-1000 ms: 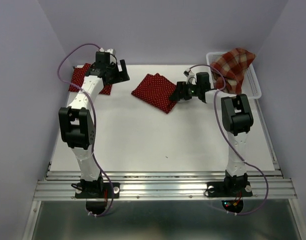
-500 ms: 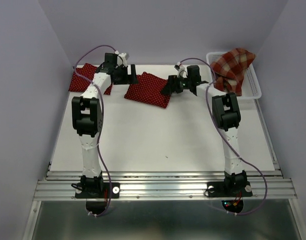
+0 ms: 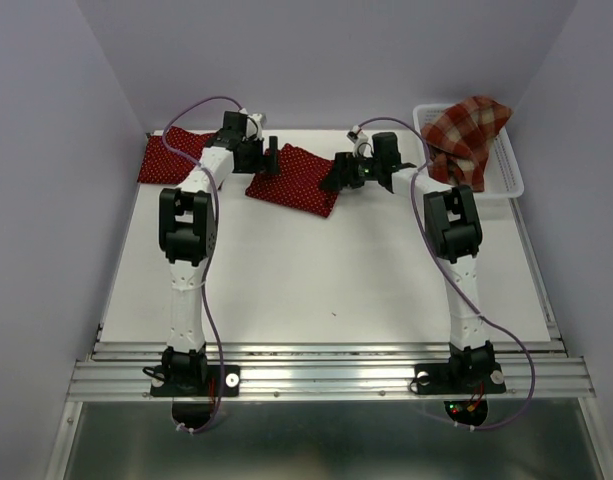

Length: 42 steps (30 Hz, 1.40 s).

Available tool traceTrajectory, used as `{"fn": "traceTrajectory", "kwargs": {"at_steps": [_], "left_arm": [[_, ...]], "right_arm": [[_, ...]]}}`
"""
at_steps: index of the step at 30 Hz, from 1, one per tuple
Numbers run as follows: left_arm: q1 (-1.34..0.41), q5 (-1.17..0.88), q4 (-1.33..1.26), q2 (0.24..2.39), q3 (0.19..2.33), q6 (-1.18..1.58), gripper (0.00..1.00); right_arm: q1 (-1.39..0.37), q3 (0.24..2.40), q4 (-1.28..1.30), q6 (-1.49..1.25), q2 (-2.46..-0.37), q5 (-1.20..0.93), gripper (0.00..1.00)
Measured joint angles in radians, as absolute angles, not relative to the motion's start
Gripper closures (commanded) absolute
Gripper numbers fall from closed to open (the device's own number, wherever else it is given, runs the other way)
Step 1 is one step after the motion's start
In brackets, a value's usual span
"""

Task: Fold and stack the skirts
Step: Fold the skirt, then neatly place the folded skirt to the corner

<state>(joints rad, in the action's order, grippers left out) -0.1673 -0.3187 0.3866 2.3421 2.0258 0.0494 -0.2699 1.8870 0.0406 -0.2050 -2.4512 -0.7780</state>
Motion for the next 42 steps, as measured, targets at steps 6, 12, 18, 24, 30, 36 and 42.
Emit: {"fn": "traceTrajectory", "kwargs": {"at_steps": [6,12,18,24,30,36,42], "left_arm": [[-0.168,-0.294,0.4,2.408,2.118,0.001,0.01],[-0.168,-0.276,0.418,2.482,2.175,-0.03,0.01],[-0.168,-0.273,0.426,2.562,2.29,-0.037,0.01],[-0.168,-0.313,0.421,2.601,2.347,-0.028,0.3],[-0.171,-0.334,0.428,2.61,2.35,-0.027,0.7],[-0.176,-0.33,0.434,2.61,2.345,-0.027,1.0],[-0.178,-0.294,0.431,2.579,2.297,-0.02,1.0]], "right_arm": [[-0.27,1.861,0.043,-0.194,-2.435,-0.78,0.0],[-0.271,1.853,0.048,-0.178,-2.428,-0.78,0.0],[-0.271,1.849,0.054,-0.165,-2.424,-0.783,0.0],[-0.272,1.848,0.066,-0.15,-2.422,-0.783,0.0],[-0.272,1.834,0.068,-0.137,-2.414,-0.786,0.0],[-0.275,1.806,0.071,-0.122,-2.394,-0.785,0.0],[-0.276,1.758,0.095,-0.096,-2.354,-0.768,0.0]]}}
